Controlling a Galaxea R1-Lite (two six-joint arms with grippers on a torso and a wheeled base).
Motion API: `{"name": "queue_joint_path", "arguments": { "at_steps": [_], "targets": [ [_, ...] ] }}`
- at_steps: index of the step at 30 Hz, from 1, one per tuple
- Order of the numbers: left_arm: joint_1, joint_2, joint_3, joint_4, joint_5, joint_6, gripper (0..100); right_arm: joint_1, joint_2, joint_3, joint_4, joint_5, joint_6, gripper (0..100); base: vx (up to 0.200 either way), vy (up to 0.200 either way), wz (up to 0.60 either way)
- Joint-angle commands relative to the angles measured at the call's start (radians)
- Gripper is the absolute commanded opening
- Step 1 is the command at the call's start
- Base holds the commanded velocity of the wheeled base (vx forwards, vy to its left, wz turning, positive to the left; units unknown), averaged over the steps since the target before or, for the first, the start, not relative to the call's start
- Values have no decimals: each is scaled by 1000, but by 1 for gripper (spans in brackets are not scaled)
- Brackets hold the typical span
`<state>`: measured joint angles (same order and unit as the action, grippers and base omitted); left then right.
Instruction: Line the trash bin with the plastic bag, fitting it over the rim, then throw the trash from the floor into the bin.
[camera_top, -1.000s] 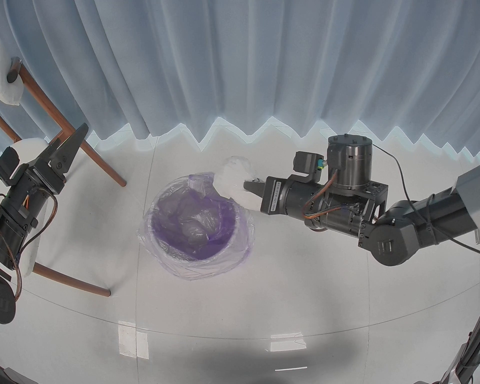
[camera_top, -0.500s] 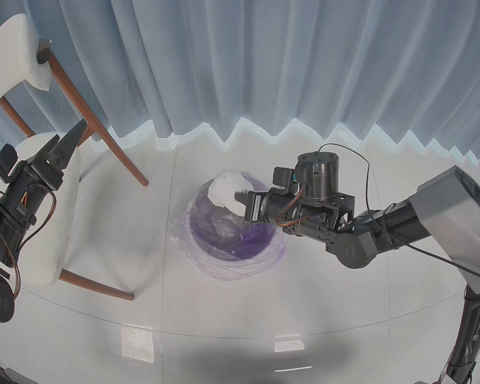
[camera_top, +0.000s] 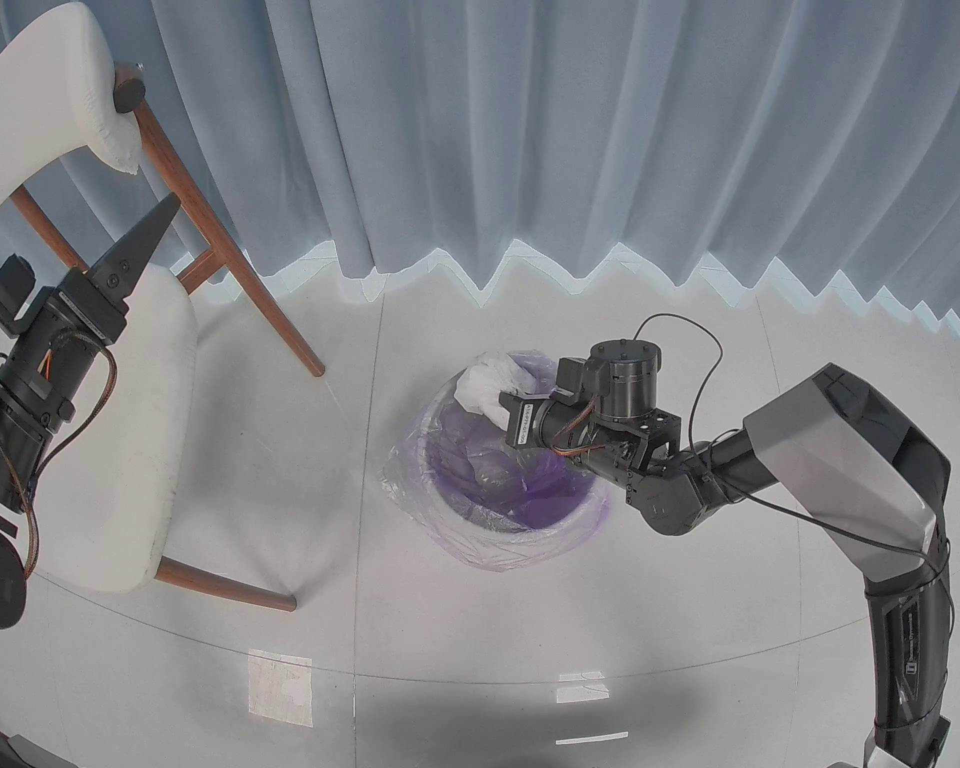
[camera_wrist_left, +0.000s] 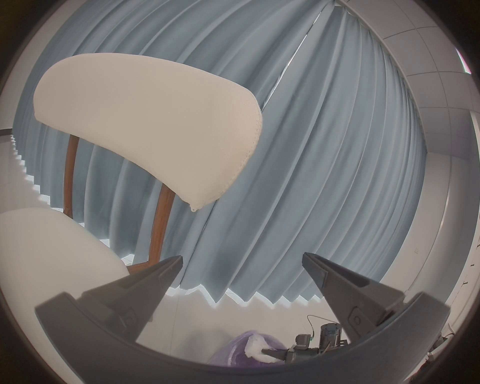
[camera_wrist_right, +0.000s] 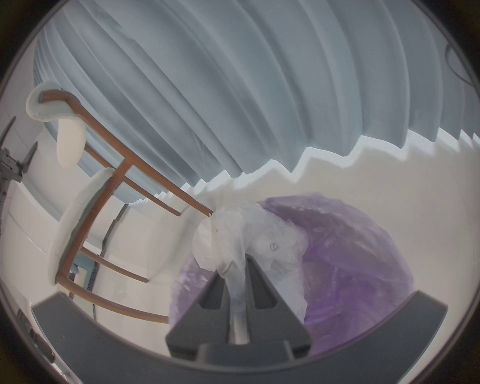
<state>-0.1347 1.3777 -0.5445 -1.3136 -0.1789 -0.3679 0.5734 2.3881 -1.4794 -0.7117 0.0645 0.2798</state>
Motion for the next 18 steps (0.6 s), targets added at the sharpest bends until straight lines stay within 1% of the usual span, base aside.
{"name": "queue_joint_path", "arguments": {
  "at_steps": [1, 4, 8, 18],
  "targets": [
    [0, 1, -3, -1, 1, -3, 100, -21, 2, 39, -3, -3, -5, 0, 0, 0, 0],
    [0, 1, 1, -1, 1, -3, 100, -24, -29, 120, -28, -3, -10, 0, 0, 0, 0],
    [1, 1, 17, -1, -1, -3, 100, -23, -29, 162, -80, 0, -19, 0, 0, 0, 0],
    [4, 6, 15, -3, -1, 0, 100, -23, 23, 165, -88, -2, -34, 0, 0, 0, 0]
  ]
}}
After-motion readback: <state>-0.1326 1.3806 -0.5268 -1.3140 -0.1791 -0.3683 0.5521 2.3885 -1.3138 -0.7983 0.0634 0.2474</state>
